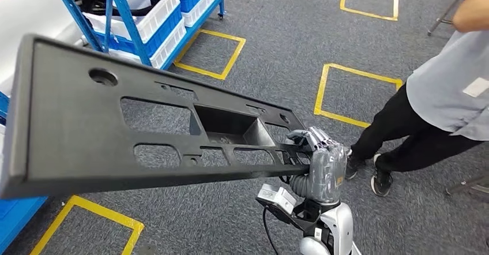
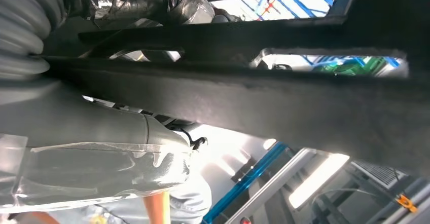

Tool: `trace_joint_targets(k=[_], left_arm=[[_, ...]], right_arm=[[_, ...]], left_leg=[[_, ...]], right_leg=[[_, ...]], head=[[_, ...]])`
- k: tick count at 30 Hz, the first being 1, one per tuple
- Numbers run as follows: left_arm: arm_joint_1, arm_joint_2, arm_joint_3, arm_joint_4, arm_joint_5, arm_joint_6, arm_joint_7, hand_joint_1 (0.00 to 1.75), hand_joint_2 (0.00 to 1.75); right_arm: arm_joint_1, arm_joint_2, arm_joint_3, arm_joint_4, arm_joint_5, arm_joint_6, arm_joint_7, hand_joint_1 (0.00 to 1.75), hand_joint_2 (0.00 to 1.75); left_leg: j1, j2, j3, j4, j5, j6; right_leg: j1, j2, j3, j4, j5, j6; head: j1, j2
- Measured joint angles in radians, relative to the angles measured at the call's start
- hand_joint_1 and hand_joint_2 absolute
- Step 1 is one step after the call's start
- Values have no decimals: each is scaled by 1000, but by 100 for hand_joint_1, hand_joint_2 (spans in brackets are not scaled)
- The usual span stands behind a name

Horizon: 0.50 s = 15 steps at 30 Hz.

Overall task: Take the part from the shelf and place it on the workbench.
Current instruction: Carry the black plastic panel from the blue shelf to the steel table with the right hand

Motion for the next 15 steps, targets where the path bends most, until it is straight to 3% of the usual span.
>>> trace_joint_targets(k=[1,3,6,8,9,10,12,14,15], left_arm=[[0,0,0,0,0,0,0,0,175],[-1,-1,0,0,0,0,0,0,175],[0,0,0,0,0,1,0,0,175],[2,0,0,0,1,1,0,0,175],[2,0,0,0,1,1,0,0,175],[2,0,0,0,1,1,0,0,175],[1,0,0,0,1,1,0,0,175],[0,0,0,0,1,1,-1,0,175],[0,0,0,0,1,1,-1,0,175]], right_arm=[[1,0,0,0,0,0,0,175,175],[2,0,0,0,-2,-1,0,175,175],[4,0,0,0,-10,-2,0,175,175],[10,-1,-1,0,-13,-2,0,175,175],[12,-2,-1,0,-14,-3,0,175,175],[14,-2,-2,0,-14,-3,1,175,175],[14,-2,-3,-1,-14,-3,1,175,175],[14,-2,-3,-3,-14,-3,1,175,175],[14,-2,-3,-4,-14,-3,1,175,175]], left_leg=[[1,9,-1,-1,3,6],[3,28,2,-10,10,21],[-2,59,2,-14,13,36],[-6,83,0,-13,12,37],[-7,94,0,-12,11,38],[-9,104,1,-12,9,37],[-12,121,5,-12,6,34],[-15,137,8,-13,4,26],[-16,145,10,-15,3,22]], right_leg=[[-1,5,-3,-1,1,6],[0,-14,-16,25,-18,15],[-2,-67,-90,188,-105,24],[-4,-78,-126,267,-126,27],[-5,-81,-117,252,-109,26],[-4,-88,-88,199,-78,23],[4,-129,-13,58,-28,11],[17,-155,20,-9,-16,-1],[20,-150,19,-11,-14,-6]], head=[[0,0],[0,0],[1,0],[1,0],[1,0],[1,0],[1,0],[1,0],[1,0]])
